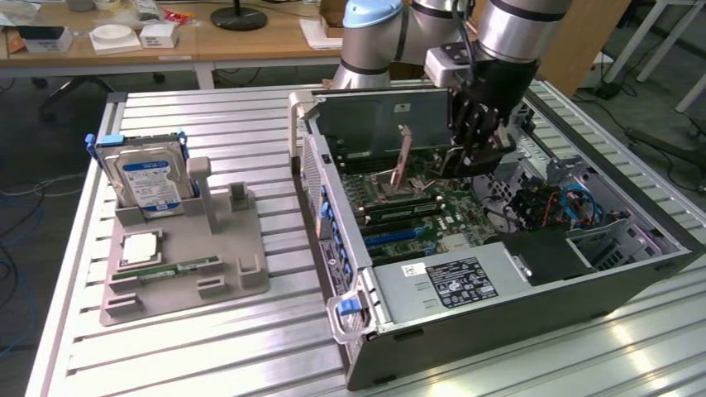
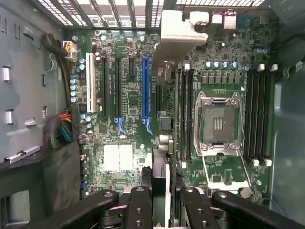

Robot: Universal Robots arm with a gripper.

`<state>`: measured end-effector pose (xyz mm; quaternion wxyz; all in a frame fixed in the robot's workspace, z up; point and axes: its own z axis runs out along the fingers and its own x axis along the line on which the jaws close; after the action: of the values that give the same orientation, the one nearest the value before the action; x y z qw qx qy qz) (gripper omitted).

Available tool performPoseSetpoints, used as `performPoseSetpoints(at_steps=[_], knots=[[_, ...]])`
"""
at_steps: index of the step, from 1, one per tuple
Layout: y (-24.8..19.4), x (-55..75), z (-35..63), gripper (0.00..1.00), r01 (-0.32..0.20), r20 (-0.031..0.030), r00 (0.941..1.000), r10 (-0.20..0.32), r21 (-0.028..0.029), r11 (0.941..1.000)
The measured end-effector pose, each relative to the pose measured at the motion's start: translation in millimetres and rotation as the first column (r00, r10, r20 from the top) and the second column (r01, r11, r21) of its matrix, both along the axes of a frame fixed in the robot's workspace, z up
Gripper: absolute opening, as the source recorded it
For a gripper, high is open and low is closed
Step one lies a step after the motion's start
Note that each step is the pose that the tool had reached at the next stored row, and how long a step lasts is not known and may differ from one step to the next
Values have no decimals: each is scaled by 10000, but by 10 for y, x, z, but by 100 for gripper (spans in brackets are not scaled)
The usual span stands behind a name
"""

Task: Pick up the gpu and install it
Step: 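Insert the gpu into the slot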

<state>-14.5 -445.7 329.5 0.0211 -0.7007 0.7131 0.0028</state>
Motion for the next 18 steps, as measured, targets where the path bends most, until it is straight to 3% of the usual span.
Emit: performPoseSetpoints(at_steps=[7, 14, 18], knots=[[-3, -32, -125, 27, -15, -14, 10000, 15, 3, 10000], [-3, -142, -194, 27, -71, -26, 10000, 71, -111, 9999], [-3, -257, -233, 27, -130, -26, 9999, 130, -119, 9998]])
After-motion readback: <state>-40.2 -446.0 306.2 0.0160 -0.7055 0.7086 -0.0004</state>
